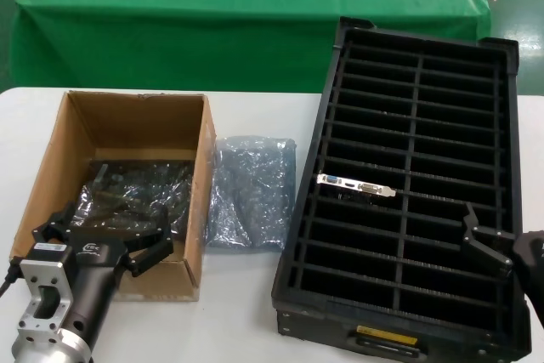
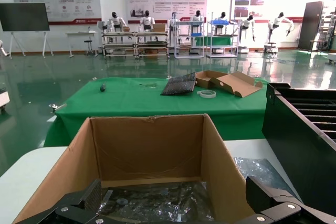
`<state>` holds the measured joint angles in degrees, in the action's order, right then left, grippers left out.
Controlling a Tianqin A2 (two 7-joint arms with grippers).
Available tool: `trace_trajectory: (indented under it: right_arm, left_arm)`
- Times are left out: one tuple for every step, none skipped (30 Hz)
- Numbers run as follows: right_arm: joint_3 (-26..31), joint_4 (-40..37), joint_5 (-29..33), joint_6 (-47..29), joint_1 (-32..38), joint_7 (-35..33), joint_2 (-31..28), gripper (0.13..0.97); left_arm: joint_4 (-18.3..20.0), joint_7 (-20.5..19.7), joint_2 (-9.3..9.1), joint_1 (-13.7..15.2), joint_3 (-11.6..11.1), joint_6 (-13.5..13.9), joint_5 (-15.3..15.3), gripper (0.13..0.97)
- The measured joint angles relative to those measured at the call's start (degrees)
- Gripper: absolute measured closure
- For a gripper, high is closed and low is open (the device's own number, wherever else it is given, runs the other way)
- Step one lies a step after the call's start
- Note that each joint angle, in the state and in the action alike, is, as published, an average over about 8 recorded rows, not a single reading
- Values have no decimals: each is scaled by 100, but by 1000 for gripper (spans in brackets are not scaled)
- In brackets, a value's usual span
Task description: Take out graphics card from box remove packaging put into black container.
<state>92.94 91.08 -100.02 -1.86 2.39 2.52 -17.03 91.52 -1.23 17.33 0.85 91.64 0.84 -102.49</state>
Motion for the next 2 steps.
trace_trajectory:
  right_arm:
    - [0, 0, 0, 0, 0, 0, 0, 129]
    - [0, 0, 0, 0, 0, 0, 0, 129]
  left_arm:
    - [0, 0, 0, 0, 0, 0, 0, 132]
    - [0, 0, 0, 0, 0, 0, 0, 132]
